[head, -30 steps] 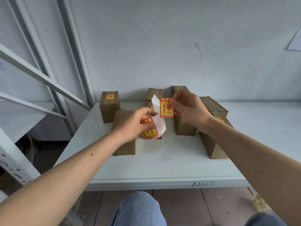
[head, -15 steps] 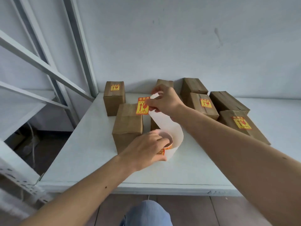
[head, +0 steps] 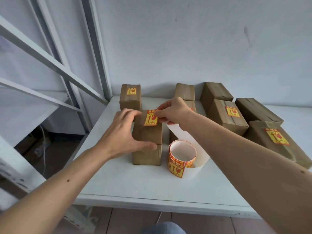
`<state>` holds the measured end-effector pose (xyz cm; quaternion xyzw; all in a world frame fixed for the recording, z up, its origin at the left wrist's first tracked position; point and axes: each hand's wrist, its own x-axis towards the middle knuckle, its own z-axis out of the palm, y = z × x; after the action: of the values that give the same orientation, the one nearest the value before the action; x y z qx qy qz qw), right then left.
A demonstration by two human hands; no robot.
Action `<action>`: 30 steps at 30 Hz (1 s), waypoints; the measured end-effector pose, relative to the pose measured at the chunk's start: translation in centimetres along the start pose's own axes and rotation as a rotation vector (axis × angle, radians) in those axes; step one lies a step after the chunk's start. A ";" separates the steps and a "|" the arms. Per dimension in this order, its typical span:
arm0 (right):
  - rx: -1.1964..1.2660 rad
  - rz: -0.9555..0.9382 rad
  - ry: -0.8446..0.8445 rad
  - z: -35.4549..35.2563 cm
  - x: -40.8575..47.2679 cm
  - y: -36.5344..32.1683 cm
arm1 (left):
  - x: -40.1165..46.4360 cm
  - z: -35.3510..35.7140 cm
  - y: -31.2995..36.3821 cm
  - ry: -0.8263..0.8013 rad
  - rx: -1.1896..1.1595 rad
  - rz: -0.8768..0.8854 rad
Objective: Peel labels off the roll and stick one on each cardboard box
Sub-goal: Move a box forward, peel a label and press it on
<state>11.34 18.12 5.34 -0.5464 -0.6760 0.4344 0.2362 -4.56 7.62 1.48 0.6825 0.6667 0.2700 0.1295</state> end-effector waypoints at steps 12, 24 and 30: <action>-0.203 -0.049 -0.025 0.9 -0.3 -0.4 | 1.0 1.7 -1.5 -0.104 -0.038 -0.046; -0.256 -0.088 -0.064 0.6 -0.1 -0.1 | 1.2 1.7 -1.4 -0.097 0.004 -0.021; -0.228 -0.101 -0.056 0.4 0.2 0.2 | 1.3 1.8 -1.5 -0.093 0.005 -0.012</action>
<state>11.10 18.17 4.99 -0.5227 -0.7539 0.3575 0.1749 -4.91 9.33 -0.58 0.6906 0.6648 0.2355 0.1600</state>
